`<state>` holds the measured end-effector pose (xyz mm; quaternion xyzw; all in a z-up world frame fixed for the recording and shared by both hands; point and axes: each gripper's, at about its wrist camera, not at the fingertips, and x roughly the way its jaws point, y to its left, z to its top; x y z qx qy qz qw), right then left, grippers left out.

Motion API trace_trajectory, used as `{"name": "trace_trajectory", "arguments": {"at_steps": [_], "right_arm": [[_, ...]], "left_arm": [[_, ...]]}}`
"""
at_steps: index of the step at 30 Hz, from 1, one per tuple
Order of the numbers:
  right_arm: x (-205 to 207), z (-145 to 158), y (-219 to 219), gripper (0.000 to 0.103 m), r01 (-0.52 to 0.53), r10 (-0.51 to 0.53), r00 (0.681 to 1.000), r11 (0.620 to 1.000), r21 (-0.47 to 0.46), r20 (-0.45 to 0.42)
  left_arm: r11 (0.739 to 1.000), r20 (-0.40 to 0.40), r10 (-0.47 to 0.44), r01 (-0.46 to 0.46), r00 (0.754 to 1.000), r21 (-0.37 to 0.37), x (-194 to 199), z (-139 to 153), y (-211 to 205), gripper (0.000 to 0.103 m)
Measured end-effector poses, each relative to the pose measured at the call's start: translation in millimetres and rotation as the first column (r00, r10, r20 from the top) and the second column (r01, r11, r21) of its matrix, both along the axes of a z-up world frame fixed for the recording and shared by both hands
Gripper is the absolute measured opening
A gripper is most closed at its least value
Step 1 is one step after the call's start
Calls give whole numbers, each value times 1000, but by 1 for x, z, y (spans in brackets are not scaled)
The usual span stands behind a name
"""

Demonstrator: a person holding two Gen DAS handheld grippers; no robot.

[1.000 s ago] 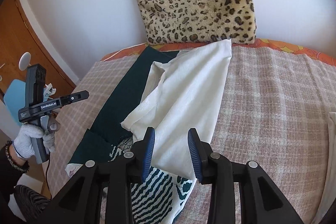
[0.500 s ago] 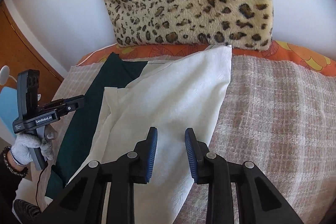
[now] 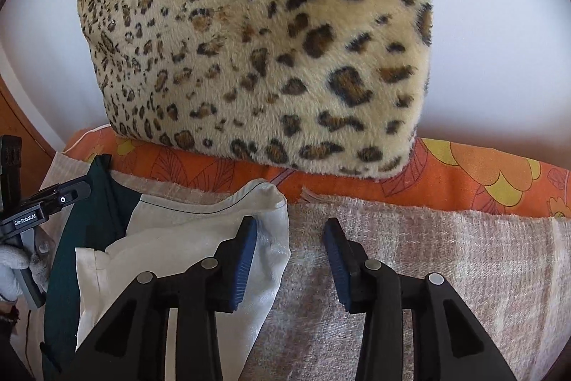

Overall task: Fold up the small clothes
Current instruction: 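Carry the hem end with both tools up to the collar edge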

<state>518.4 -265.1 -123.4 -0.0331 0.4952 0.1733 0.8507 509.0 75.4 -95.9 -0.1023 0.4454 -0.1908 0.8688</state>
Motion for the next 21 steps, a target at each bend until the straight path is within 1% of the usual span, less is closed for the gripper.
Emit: {"name": "trace_trajectory", "arguments": {"at_steps": [1, 5, 6, 8, 9, 10, 11, 13, 16, 21], "right_arm": [[2, 0, 0, 47, -4, 4, 1000, 1000, 17, -3], [10, -1, -9, 46, -4, 7, 1000, 995, 96, -30], [11, -1, -10, 44, -2, 6, 999, 993, 116, -35], [15, -2, -14, 42, 5, 2, 999, 988, 154, -47], [17, -2, -16, 38, 9, 0, 999, 985, 172, -53], [19, -3, -17, 32, 9, 3, 998, 982, 189, -61], [20, -3, -17, 29, 8, 6, 998, 979, 204, -68], [18, -4, -15, 16, 6, 9, 997, 977, 213, -71], [15, -2, -9, 7, 1, 10, 999, 979, 202, -53], [15, 10, -11, 3, 26, -20, 999, 970, 241, -29]], "left_arm": [[1000, -6, 1, -1, 1000, -17, 5, 0, 1, 55], [993, -39, 12, -16, 999, -113, 16, -2, 12, 56], [991, -46, 18, -24, 999, -133, 18, -3, 15, 56], [987, -52, 34, -41, 998, -155, 21, -3, 18, 51], [986, -52, 37, -45, 998, -158, 21, -3, 18, 51], [987, -52, 39, -47, 998, -154, 20, -3, 19, 45], [987, -58, 39, -47, 998, -151, 22, -4, 18, 29], [987, -76, 34, -46, 997, -153, 23, -7, 18, 13], [984, -65, 25, -36, 998, -173, 21, -3, 19, 4], [982, -30, 29, -34, 999, -184, 16, 7, 17, 3]]}}
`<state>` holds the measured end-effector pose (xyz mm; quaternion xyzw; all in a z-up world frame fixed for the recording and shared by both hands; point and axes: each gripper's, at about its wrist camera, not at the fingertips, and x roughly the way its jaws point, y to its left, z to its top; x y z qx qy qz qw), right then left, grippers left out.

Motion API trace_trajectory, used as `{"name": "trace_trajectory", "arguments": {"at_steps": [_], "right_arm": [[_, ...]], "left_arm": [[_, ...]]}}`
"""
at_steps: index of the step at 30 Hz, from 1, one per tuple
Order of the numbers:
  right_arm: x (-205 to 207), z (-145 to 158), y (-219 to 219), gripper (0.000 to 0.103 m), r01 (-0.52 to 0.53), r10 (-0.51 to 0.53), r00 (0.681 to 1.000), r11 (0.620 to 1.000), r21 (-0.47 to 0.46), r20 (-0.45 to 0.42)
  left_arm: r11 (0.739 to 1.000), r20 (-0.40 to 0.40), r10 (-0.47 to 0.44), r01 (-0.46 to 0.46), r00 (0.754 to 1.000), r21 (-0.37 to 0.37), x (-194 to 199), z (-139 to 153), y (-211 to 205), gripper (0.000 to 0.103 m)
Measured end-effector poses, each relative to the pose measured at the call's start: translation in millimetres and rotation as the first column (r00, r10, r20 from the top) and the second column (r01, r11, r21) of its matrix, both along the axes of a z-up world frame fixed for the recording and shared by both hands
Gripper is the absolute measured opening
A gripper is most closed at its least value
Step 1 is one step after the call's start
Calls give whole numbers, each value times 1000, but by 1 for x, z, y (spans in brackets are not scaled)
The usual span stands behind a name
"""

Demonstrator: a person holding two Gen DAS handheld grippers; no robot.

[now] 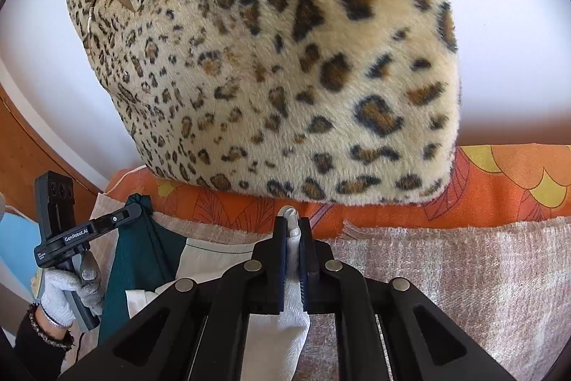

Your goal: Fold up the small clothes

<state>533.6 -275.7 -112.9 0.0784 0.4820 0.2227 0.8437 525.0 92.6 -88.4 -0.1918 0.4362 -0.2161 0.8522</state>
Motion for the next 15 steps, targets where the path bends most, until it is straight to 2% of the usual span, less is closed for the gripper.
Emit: {"name": "trace_trajectory", "arguments": {"at_steps": [7, 15], "right_arm": [[-14, 35, -7, 2, -13, 13, 999, 1000, 18, 50], [-56, 84, 5, 2, -55, 51, 994, 998, 32, 100]], "left_arm": [[1000, 45, -12, 12, 999, -2, -15, 27, -11, 2], [999, 104, -48, 48, 993, 2, -61, 80, -25, 2]]}}
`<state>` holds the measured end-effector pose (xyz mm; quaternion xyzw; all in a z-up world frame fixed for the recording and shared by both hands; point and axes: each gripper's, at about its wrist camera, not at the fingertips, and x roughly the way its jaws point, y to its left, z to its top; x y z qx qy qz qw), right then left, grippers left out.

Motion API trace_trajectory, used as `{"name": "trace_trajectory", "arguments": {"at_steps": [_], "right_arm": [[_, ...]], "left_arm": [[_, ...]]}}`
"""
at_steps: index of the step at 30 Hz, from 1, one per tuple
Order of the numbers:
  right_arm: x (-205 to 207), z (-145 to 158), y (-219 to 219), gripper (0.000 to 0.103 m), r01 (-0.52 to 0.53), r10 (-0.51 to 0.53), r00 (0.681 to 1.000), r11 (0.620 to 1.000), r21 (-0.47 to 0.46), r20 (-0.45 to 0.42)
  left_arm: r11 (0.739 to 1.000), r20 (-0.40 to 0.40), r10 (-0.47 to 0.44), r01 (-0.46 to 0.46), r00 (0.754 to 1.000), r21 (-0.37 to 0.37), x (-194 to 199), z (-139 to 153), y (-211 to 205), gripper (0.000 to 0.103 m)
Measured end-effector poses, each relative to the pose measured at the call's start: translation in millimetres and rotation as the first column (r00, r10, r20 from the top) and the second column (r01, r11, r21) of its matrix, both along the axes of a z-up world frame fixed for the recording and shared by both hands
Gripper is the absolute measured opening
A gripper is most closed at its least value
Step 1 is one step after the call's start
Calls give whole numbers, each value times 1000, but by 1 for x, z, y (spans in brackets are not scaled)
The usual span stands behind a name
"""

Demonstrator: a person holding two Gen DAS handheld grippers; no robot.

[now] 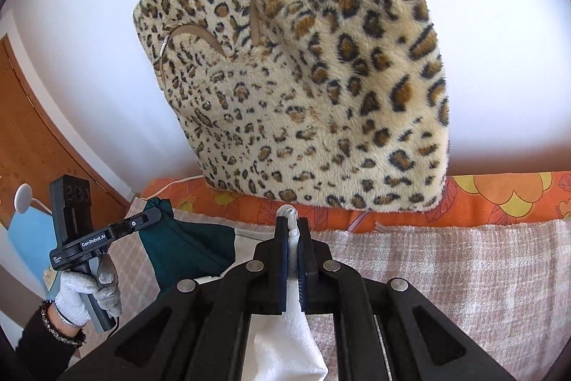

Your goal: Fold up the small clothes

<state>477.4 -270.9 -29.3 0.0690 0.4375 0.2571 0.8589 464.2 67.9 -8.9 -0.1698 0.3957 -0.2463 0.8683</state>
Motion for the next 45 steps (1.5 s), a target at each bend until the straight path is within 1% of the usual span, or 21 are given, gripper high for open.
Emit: {"name": "trace_trajectory", "arguments": {"at_steps": [3, 6, 9, 11, 14, 19, 23, 27, 30, 33, 36, 41, 43, 45], "right_arm": [[-23, 21, 7, 2, -20, 20, 999, 1000, -11, 25], [-49, 41, 8, 2, -31, 31, 999, 999, 6, 36], [-81, 55, 10, 2, -53, 54, 997, 999, -12, 56], [-102, 61, 11, 2, -64, 66, 996, 998, -24, 65], [-135, 63, 9, 2, -75, 77, 995, 997, -26, 65], [-190, 51, 10, 2, -99, 101, 993, 994, -42, 53], [-234, 28, 8, 2, -115, 116, 993, 992, -56, 25], [-268, 5, 5, 2, -121, 122, 993, 989, -85, 4], [-285, -6, -1, 2, -112, 112, 994, 990, -85, -7], [-299, -11, -5, 2, -107, 107, 994, 989, -97, -2], [-308, -10, -9, 2, -97, 99, 995, 989, -109, 12], [-319, -7, -18, 2, -75, 79, 996, 993, -94, 31], [-324, -7, -20, 2, -77, 80, 996, 993, -93, 30], [-330, -10, -18, 2, -96, 100, 994, 988, -119, 32]], "left_arm": [[1000, 25, -12, 12, 1000, 11, -24, 21, -6, 2], [1000, 37, -20, 20, 999, 13, -54, 40, -7, 2], [999, 41, -32, 31, 999, 12, -81, 47, -4, 2], [999, 43, -36, 36, 998, 3, -101, 51, -3, 2], [999, 50, -52, 51, 997, 10, -131, 53, 0, 2], [997, 28, -76, 75, 997, 14, -183, 42, 8, 2], [994, -11, -106, 106, 994, 37, -217, 19, 13, 2], [992, -51, -115, 117, 992, 50, -241, -4, 19, 2], [989, -56, -127, 131, 990, 65, -254, -14, 20, 2], [985, -53, -143, 147, 988, 90, -264, -18, 19, 2], [980, -34, -163, 166, 986, 110, -275, -16, 18, 2], [972, -17, -198, 198, 980, 128, -291, -16, 17, 2], [963, -14, -218, 218, 976, 157, -298, -17, 15, 2], [956, -16, -236, 235, 972, 177, -305, -17, 14, 4]]}}
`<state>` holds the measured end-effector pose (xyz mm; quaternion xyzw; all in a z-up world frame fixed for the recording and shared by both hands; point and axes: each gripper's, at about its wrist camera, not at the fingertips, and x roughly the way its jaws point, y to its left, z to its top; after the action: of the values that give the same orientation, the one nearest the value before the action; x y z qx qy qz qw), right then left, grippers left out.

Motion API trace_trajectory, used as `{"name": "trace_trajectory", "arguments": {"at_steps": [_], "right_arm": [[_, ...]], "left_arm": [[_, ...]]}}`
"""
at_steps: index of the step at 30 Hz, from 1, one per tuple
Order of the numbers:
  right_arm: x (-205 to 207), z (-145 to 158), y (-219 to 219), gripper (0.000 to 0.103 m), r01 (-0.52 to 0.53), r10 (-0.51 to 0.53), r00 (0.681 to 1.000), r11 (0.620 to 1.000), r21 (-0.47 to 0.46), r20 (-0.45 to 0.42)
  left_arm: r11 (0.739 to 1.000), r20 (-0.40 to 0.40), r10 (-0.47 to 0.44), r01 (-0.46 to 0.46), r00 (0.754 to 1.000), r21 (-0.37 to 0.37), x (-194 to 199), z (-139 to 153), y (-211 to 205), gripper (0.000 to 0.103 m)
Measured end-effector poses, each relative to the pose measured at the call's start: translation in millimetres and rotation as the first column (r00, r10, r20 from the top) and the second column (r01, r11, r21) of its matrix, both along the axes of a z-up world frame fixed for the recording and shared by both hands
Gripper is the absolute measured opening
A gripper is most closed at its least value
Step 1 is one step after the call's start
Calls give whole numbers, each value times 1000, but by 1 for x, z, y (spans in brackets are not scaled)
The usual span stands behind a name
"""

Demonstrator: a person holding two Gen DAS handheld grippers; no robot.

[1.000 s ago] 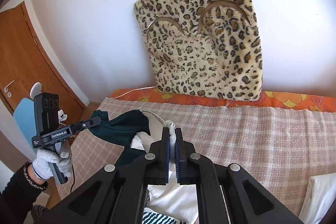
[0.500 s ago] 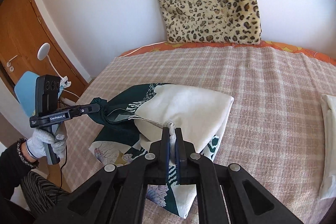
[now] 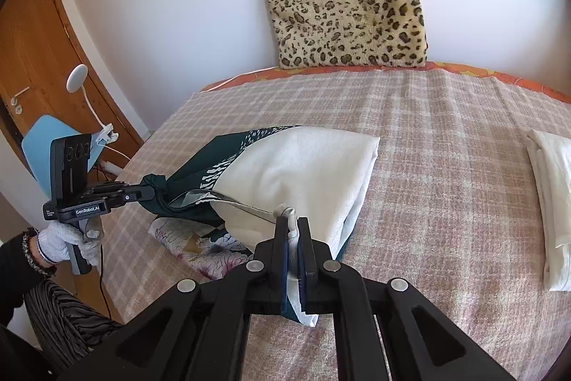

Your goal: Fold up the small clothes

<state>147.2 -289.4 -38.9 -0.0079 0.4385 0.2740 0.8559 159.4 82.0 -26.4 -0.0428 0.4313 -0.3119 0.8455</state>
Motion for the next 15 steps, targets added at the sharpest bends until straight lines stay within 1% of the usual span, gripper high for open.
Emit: {"name": "trace_trajectory", "arguments": {"at_steps": [1, 2, 4, 6, 7, 8, 9, 10, 11, 13, 15], "right_arm": [[-4, -2, 1, 2, -11, 12, 1000, 1000, -23, 5], [-9, -3, 2, 3, -22, 22, 1000, 999, -44, 10], [-17, -4, 4, 3, -55, 57, 998, 995, -77, 16], [-29, -3, 9, 5, -87, 96, 994, 983, -161, 45], [-34, -2, 11, 8, -101, 113, 992, 976, -192, 53], [-39, -1, 11, 8, -113, 127, 990, 970, -214, 55], [-43, 1, 11, 21, -110, 129, 990, 965, -237, 63], [-48, 3, 10, 31, -102, 127, 989, 961, -258, 81], [-52, 6, 10, 31, -99, 131, 986, 958, -271, 101], [-59, 9, 12, 31, -109, 151, 980, 950, -293, 126], [-59, 7, 13, 32, -120, 159, 981, 951, -285, 116]], "left_arm": [[1000, -8, -3, 3, 1000, 6, -3, -1, 1, 8], [1000, -21, -3, 3, 1000, 10, -5, -1, 2, 9], [1000, -35, -4, 5, 999, 8, -11, 0, 6, 9], [1000, -21, -9, 9, 1000, 26, -20, 4, 10, 10], [999, -14, -13, 14, 1000, 29, -23, 7, 12, 10], [999, 0, -16, 16, 1000, 36, -27, 10, 13, 10], [999, 14, -25, 24, 1000, 38, -31, 15, 14, 10], [998, 33, -34, 32, 999, 48, -35, 19, 14, 10], [997, 55, -42, 39, 998, 65, -39, 23, 13, 10], [993, 73, -77, 71, 994, 93, -49, 25, 9, 10], [990, 91, -82, 70, 993, 122, -53, 24, 5, 10]]}}
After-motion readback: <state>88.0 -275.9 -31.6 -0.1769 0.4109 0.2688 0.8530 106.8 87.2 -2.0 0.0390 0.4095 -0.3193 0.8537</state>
